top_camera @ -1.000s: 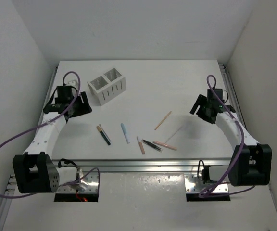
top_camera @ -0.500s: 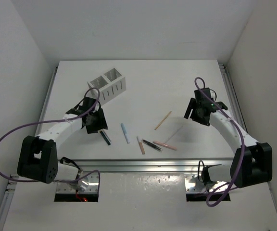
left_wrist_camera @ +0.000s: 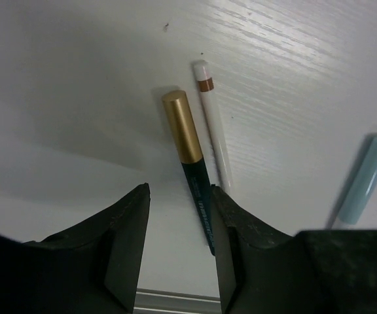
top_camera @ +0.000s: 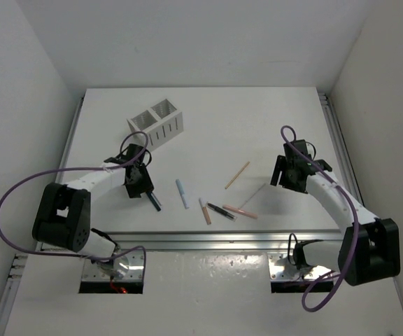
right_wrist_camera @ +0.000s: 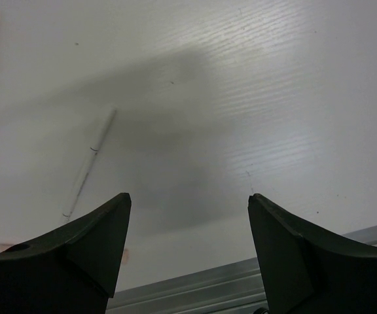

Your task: Organize the makeup

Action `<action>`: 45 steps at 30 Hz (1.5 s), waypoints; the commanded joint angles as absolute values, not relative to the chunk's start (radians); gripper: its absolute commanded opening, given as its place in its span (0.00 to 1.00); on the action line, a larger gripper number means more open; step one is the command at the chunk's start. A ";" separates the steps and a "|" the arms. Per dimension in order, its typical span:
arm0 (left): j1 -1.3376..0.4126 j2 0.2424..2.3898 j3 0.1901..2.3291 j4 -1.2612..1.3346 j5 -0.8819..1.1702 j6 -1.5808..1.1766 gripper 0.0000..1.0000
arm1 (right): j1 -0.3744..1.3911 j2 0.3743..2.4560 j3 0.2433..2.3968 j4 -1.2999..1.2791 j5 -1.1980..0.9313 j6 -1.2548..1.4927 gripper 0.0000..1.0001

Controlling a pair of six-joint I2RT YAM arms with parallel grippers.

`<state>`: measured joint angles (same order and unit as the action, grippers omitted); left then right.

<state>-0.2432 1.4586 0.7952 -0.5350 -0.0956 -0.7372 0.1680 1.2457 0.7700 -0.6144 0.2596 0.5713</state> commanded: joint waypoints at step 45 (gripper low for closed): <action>-0.133 1.267 1.117 0.229 -0.126 0.003 0.00 | 0.167 1.120 0.663 -0.201 0.006 0.318 0.70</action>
<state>-0.1131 1.2591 1.1584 -0.1802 -0.2207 -0.1787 0.1669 1.1313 0.6834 -0.3206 0.1200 0.3603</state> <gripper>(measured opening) 0.134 0.708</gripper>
